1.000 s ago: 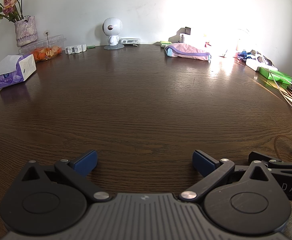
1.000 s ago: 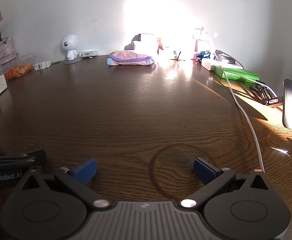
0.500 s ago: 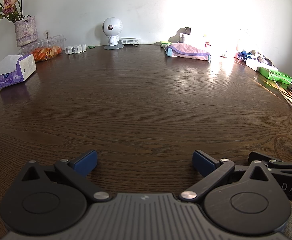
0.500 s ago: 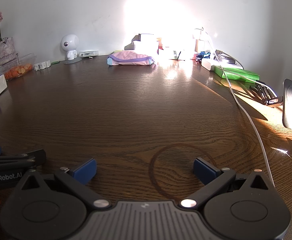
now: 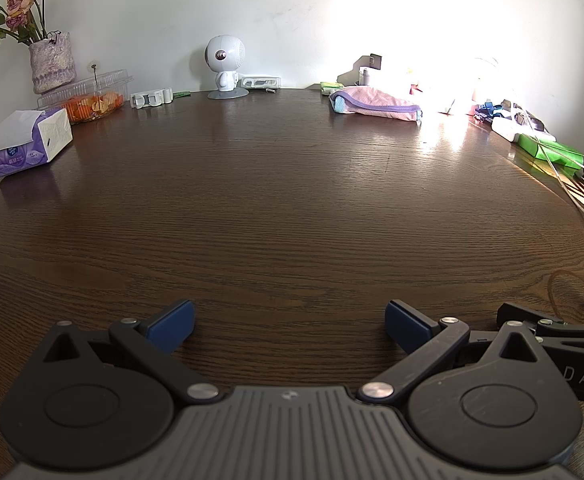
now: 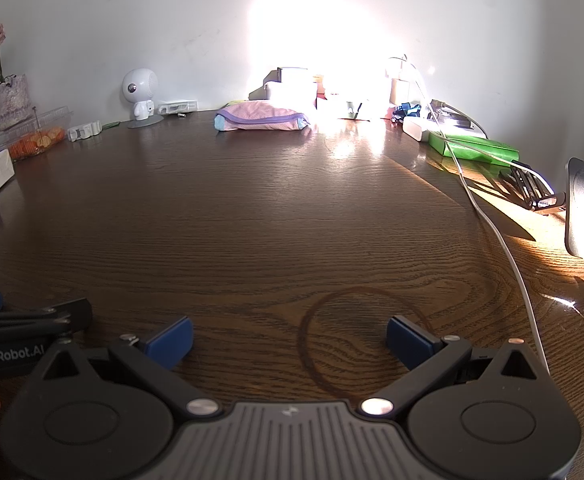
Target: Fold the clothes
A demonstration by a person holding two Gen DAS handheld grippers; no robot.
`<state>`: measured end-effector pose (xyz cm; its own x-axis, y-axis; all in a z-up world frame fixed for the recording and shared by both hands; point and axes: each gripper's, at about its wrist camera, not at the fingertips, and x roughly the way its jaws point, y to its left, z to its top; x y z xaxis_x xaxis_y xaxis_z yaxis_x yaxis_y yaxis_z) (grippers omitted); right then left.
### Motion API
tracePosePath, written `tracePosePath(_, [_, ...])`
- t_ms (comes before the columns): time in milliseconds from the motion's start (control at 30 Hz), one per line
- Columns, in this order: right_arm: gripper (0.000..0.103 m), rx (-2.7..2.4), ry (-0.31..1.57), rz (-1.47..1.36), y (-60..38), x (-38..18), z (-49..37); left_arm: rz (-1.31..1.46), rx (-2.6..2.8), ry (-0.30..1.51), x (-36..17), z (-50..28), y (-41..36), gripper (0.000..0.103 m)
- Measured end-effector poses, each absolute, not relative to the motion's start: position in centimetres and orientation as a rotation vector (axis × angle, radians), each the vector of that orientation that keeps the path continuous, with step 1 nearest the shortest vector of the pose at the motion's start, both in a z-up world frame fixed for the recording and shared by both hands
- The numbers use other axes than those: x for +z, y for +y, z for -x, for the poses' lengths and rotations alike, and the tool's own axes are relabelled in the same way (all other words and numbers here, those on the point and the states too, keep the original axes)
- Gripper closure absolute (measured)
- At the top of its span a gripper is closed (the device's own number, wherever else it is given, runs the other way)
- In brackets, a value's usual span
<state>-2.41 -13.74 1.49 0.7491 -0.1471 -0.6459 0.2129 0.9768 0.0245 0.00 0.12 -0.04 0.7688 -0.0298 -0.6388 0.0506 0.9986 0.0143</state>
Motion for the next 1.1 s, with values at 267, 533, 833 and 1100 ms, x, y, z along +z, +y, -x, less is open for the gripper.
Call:
tracePosePath(267, [0.000,-0.197,0.697,-0.099,-13.74,1.50,2.42,-0.032,-0.046,0.692,-0.04,0.01,0.11,0.001])
tracePosePath(533, [0.000,-0.197,0.697,-0.099,-13.80,1.51,2.42,-0.033,-0.048,0.692,0.05,0.01,0.10,0.001])
tracePosePath(833, [0.000,-0.197,0.697,-0.100,-13.71,1.60,2.41,-0.037,-0.052,0.691,0.05,-0.13,-0.03,0.001])
tracePosePath(1100, [0.000,-0.198,0.698,-0.102,-13.68,1.58,2.39,-0.039,-0.057,0.690,0.02,-0.09,-0.02,0.001])
